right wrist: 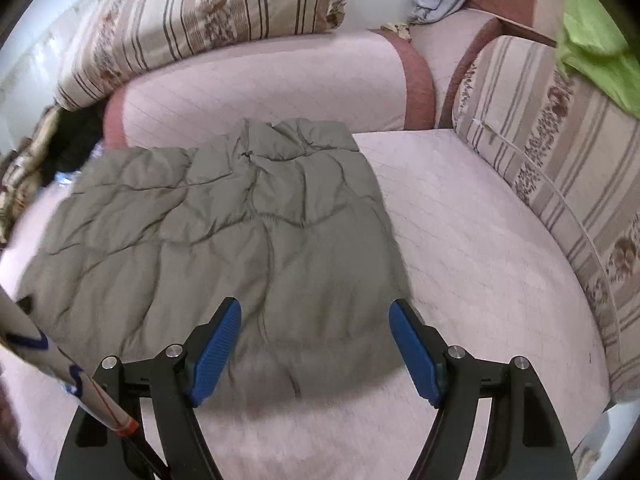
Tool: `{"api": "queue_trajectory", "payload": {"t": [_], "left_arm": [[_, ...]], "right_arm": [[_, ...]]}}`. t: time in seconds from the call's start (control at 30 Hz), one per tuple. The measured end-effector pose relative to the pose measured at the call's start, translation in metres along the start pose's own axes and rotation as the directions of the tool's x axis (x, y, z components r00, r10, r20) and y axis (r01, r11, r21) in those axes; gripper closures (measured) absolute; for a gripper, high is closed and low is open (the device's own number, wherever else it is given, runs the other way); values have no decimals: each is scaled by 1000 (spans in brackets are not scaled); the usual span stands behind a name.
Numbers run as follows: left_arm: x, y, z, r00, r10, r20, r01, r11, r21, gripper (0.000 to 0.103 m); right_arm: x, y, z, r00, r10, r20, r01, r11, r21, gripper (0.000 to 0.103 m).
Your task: Fold large clothes
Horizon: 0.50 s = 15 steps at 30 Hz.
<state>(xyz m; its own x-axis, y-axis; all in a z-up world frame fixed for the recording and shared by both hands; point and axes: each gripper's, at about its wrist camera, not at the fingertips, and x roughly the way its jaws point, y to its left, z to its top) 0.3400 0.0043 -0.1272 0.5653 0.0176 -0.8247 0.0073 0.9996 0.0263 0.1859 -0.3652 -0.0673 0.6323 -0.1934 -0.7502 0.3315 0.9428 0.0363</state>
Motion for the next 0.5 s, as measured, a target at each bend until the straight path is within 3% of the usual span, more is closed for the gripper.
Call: {"api": "queue_trajectory", "payload": {"t": [0.1,0.23,0.37,0.5], "left_arm": [[-15,2,-8,1000,22,-6,-22,1000,9,30],[-67,8,-34,999,-34,31,34,999,-3,30],[-124,3,-66,993,-85,78,87,996,-20,30],[-158,-16,-89,988,-130,79,128,991,29,30]], "right_arm": [[-21,-16,-17,1000,20,9,-20,1000,13,23],[-49,-31,-40,998,31,45,-32,999,10,22],[-79,-21,-57,993,59,99,-56,998,-37,20],[-92,3,-61,990,108,85,-102,992,-75,19]]}}
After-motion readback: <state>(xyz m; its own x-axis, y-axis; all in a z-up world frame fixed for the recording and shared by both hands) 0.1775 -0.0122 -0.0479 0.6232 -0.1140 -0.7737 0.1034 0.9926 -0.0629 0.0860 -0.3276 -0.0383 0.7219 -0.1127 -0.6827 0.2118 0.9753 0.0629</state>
